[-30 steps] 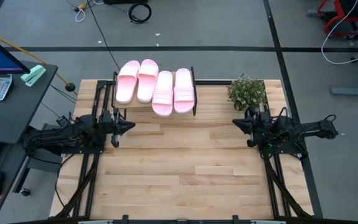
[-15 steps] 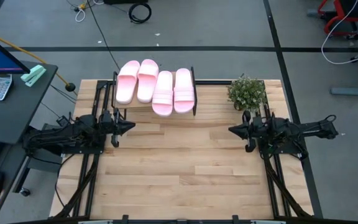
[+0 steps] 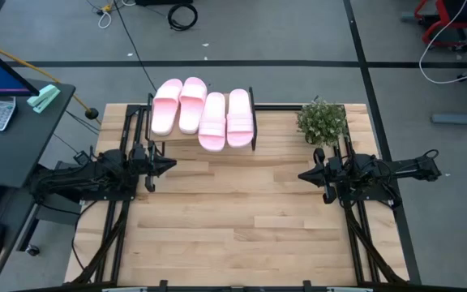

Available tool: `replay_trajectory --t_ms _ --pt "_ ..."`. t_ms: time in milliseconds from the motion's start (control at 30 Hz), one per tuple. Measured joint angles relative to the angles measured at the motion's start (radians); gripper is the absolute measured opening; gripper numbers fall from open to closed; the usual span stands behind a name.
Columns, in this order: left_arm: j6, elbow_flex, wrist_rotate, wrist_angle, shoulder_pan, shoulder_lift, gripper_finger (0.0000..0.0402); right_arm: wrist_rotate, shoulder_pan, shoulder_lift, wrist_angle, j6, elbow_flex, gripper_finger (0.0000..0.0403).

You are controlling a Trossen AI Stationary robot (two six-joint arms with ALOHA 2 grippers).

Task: Pick and place slides into the shelf
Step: Return to Home Position

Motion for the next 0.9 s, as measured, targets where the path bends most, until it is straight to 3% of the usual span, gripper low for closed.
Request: replay_trajectory --t_ms 367,900 --pt "0.0 0.0 0.0 0.0 0.0 0.0 0.0021 0.004 0.0 0.001 0.0 0.0 0.0 0.001" --pt "0.0 0.0 0.0 0.0 0.0 0.0 0.0031 0.005 0.0 0.001 0.0 0.001 0.0 0.0016"
